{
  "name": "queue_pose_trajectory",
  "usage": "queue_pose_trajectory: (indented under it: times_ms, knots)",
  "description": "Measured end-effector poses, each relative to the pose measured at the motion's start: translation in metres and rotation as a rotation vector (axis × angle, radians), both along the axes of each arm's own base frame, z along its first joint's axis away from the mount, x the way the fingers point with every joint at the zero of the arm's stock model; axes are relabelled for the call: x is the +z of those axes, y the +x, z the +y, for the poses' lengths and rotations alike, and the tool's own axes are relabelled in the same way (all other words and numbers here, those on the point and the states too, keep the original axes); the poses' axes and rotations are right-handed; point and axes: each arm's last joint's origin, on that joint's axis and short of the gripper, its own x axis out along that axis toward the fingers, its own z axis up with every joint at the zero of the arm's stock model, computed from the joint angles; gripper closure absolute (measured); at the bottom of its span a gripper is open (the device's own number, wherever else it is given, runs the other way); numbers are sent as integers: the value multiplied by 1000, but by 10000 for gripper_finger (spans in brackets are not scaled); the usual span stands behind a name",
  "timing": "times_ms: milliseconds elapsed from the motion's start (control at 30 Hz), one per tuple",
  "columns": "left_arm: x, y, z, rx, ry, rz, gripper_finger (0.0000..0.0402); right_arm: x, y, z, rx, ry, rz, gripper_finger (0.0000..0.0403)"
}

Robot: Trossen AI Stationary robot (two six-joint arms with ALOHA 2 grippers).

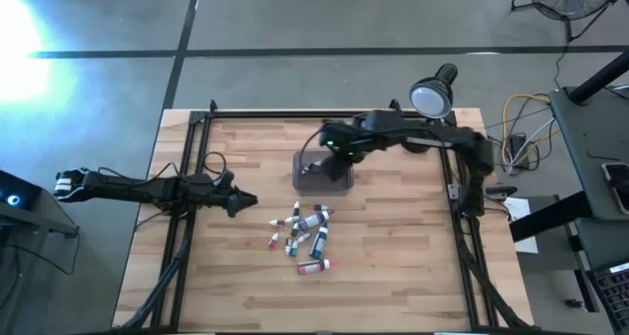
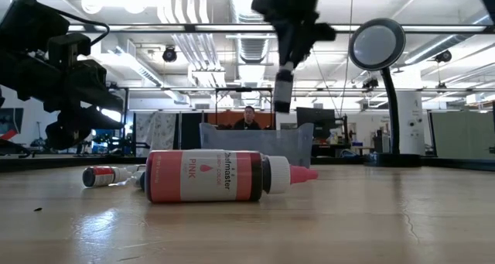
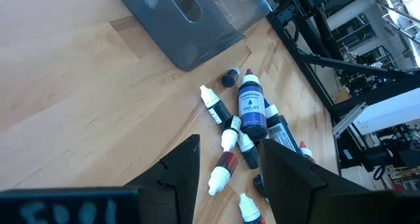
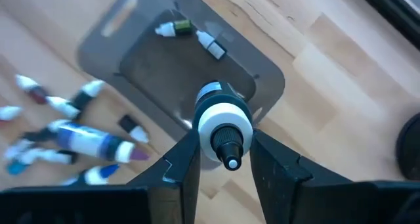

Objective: Pick & Place food coloring
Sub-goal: Put the large black food coloring bottle into the bin

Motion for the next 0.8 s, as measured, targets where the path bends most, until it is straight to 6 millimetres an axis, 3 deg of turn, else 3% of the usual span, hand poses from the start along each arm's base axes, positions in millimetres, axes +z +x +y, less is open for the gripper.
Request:
queue_pose_trajectory:
  times_ms: [333,467,800]
  knots:
    - [0,0,0,1,-2,0,271,-50,40,-39,86,60,167,297]
    - [0,0,0,1,-1,0,271,-63,43,-48,79,90,176,297]
    - [0,0,0,-1,2,0,271,-79,43,-50,66,85,192,296]
